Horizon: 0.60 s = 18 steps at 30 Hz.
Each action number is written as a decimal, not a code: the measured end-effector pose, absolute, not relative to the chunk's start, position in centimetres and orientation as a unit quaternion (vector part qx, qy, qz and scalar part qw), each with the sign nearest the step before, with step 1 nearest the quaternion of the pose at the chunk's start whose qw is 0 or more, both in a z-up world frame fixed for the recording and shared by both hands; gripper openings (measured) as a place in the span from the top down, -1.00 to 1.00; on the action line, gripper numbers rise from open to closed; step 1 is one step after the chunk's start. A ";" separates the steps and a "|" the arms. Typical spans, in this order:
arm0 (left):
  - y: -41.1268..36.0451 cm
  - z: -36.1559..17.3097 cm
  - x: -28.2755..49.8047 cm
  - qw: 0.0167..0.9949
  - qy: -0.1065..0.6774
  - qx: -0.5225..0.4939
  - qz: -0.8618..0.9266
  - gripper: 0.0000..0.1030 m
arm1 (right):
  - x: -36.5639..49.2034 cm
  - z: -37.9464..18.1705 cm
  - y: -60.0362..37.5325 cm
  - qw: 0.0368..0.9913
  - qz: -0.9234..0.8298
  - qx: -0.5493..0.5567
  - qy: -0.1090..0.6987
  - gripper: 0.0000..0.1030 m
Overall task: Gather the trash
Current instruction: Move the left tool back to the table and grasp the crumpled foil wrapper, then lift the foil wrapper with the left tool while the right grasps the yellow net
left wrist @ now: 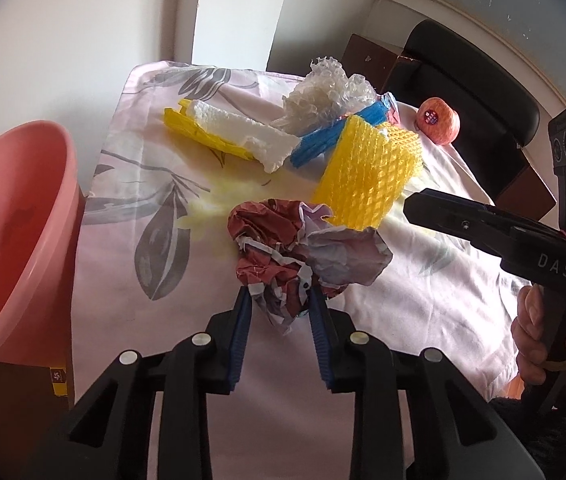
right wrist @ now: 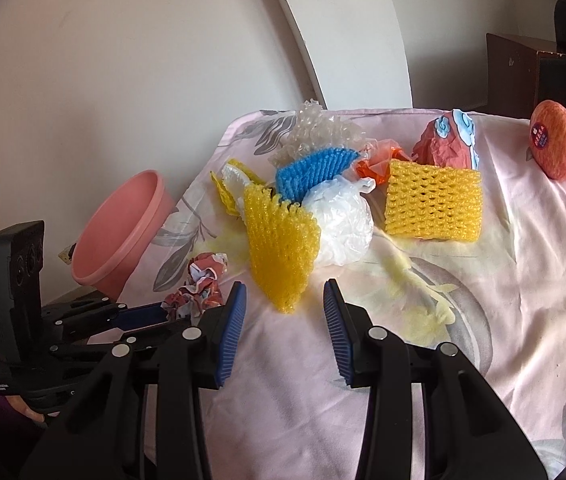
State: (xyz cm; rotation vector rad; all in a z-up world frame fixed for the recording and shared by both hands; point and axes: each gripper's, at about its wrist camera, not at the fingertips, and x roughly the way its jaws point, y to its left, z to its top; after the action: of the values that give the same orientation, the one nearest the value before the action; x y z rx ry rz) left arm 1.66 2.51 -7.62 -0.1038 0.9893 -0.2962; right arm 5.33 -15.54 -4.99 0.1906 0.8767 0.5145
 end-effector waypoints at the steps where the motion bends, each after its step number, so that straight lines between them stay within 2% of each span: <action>1: 2.6 -7.4 1.5 0.870 0.471 -0.049 -0.140 0.49 | 5.4 -5.0 -15.5 0.870 0.246 0.090 0.419 0.20; 13: 3.7 -5.4 0.2 0.888 0.440 -0.046 -0.128 0.51 | 6.5 -5.2 -14.6 0.879 0.238 0.074 0.407 0.21; 15: 3.8 -5.2 0.1 0.890 0.436 -0.045 -0.127 0.51 | 6.6 -5.3 -14.5 0.879 0.235 0.072 0.408 0.32; 16: 3.9 -5.1 0.0 0.891 0.434 -0.045 -0.128 0.51 | 6.7 -5.4 -14.5 0.880 0.232 0.072 0.408 0.45; 18: 4.0 -4.9 0.0 0.892 0.431 -0.046 -0.127 0.51 | 6.8 -5.5 -14.6 0.879 0.232 0.075 0.410 0.60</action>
State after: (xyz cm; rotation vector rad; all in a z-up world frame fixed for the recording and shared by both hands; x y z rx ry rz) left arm -0.03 4.02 -4.93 -0.0964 0.8936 -0.2634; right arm 6.77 -14.57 -5.55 0.1573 0.8554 0.4827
